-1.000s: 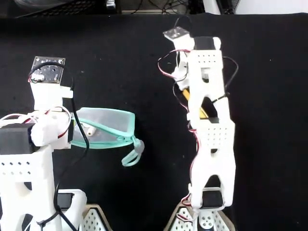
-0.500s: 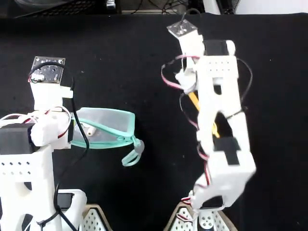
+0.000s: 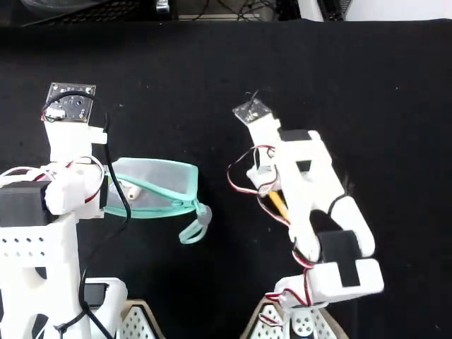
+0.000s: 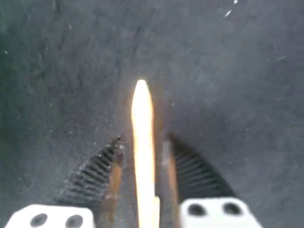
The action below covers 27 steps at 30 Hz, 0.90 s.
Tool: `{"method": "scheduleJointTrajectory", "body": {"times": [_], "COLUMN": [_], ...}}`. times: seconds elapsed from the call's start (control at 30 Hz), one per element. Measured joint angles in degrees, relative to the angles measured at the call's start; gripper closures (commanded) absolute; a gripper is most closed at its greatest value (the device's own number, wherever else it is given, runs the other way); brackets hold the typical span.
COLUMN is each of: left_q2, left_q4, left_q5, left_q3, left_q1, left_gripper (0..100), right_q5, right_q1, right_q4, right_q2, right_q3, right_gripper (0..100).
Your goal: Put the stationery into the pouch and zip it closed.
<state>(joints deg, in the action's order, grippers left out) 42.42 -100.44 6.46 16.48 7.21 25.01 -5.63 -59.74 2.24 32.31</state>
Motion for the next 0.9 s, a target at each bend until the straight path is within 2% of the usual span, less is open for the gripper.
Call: {"method": "scheduleJointTrajectory", "body": {"times": [0.1, 0.47, 0.53, 0.6, 0.9], "left_q2": [0.0, 0.0, 0.0, 0.0, 0.0], "left_q4": [0.0, 0.0, 0.0, 0.0, 0.0], "left_q5": [0.0, 0.0, 0.0, 0.0, 0.0], "left_q3": [0.0, 0.0, 0.0, 0.0, 0.0], "left_q1": [0.0, 0.0, 0.0, 0.0, 0.0], "left_gripper": [97, 97, 97, 97, 97], "right_q5": [0.9, 1.0, 1.0, 1.0, 1.1], "right_q1": [0.0, -0.2, -0.2, -0.1, -0.1], "right_q4": [-1.1, -6.9, -8.4, -9.9, -12.5], "right_q2": [2.9, 19.1, 21.8, 23.6, 24.2], "right_q3": [-0.4, -20.7, -23.8, -26.6, -30.9], "right_gripper": [79.7, 80.3, 86.0, 98.8, 98.6]}}
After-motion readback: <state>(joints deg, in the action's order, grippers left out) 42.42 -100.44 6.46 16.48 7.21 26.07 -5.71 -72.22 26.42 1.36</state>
